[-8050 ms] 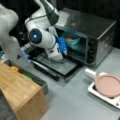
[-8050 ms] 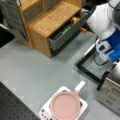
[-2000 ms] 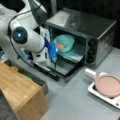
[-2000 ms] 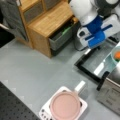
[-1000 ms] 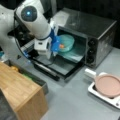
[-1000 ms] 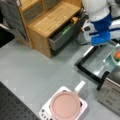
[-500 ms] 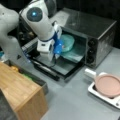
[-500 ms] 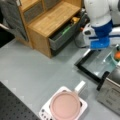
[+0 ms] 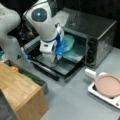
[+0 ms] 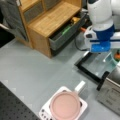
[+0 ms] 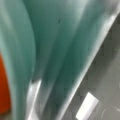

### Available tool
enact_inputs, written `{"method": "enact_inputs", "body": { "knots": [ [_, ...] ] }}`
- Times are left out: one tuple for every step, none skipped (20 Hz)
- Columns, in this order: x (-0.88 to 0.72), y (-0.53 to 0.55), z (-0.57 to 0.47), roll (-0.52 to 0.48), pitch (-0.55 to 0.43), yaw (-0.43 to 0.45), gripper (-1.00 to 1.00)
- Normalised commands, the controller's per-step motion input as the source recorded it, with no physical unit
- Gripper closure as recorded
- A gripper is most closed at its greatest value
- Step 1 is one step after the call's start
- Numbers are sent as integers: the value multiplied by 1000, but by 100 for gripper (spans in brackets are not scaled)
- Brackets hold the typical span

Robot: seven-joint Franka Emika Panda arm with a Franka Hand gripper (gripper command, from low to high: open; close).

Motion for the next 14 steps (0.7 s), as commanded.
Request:
{"method": "enact_inputs", "body": {
  "knots": [
    [7, 48, -33, -95, -39, -50, -100],
    [1, 43, -24, -92, -35, -49, -100],
    [-2, 40, -18, -90, -35, -47, -100],
    [-9, 35, -5, -102, -23, -48, -100],
    [-17, 31, 8, -106, -21, -49, -100],
    [-22, 29, 16, -106, -20, -48, -100],
    [-26, 27, 23, -117, -14, -43, 100],
    [-23, 23, 26, -109, -16, -36, 100],
    [-22, 20, 28, -107, -17, -32, 100],
    [-18, 18, 17, -103, -30, -31, 100],
    [-15, 15, 4, -104, -35, -29, 100],
    [-12, 14, -4, -103, -38, -24, 100],
    [-10, 15, -11, -103, -42, -24, 100],
    [-8, 16, -15, -103, -43, -25, 100]
  ]
}}
